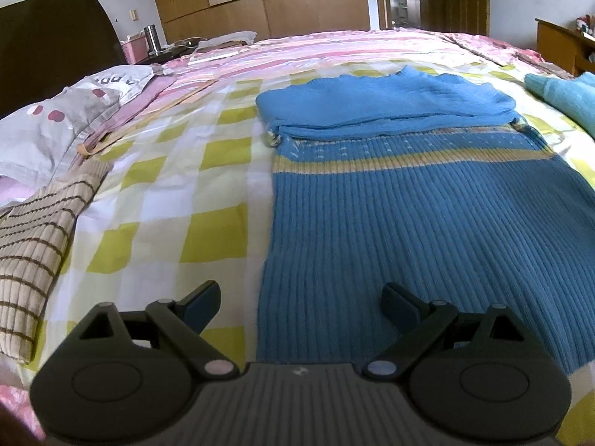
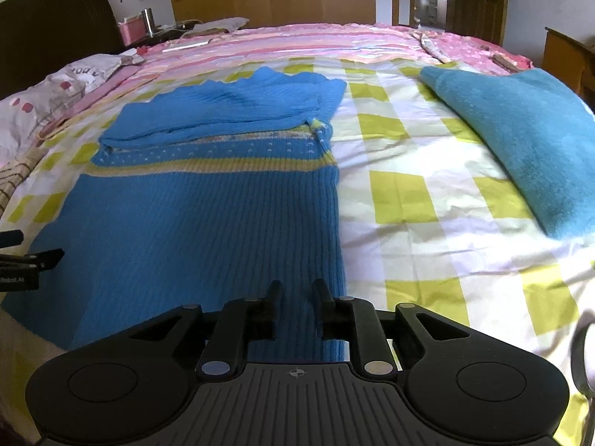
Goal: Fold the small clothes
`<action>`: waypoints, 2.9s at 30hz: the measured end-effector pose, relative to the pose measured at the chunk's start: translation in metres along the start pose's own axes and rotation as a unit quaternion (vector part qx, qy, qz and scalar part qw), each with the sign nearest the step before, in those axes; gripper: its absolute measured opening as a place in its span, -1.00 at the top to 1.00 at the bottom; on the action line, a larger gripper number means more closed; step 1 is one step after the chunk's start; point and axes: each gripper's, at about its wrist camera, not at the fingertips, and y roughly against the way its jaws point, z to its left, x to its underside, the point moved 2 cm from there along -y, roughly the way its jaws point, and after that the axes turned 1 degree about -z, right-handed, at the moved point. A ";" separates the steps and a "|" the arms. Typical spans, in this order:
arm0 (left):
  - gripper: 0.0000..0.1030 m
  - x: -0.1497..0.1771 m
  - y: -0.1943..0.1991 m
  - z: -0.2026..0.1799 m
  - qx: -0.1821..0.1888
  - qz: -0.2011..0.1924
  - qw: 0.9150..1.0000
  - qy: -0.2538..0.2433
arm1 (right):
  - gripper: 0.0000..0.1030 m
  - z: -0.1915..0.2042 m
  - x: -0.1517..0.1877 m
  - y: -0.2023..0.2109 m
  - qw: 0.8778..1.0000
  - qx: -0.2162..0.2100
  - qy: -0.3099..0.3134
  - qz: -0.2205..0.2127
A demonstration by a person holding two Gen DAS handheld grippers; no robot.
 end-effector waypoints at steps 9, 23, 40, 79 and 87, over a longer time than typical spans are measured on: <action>-0.93 0.006 0.007 -0.002 0.002 -0.001 1.000 -0.007 | 0.59 -0.001 0.012 0.012 1.000 0.003 -0.009 -0.012; -0.93 0.012 0.013 -0.006 0.000 0.001 1.000 -0.022 | 0.48 -0.008 0.031 0.024 0.999 0.012 -0.037 -0.026; -0.93 0.015 0.016 -0.008 -0.002 0.002 1.000 -0.028 | 0.46 -0.014 0.047 0.028 0.996 0.011 -0.068 -0.058; -0.60 0.022 0.018 0.020 0.047 0.049 0.995 0.077 | 0.35 -0.044 0.057 0.036 0.985 -0.030 -0.160 -0.057; -0.59 0.023 0.017 0.021 0.055 0.052 0.994 0.075 | 0.34 -0.037 0.058 0.037 0.985 -0.066 -0.159 -0.027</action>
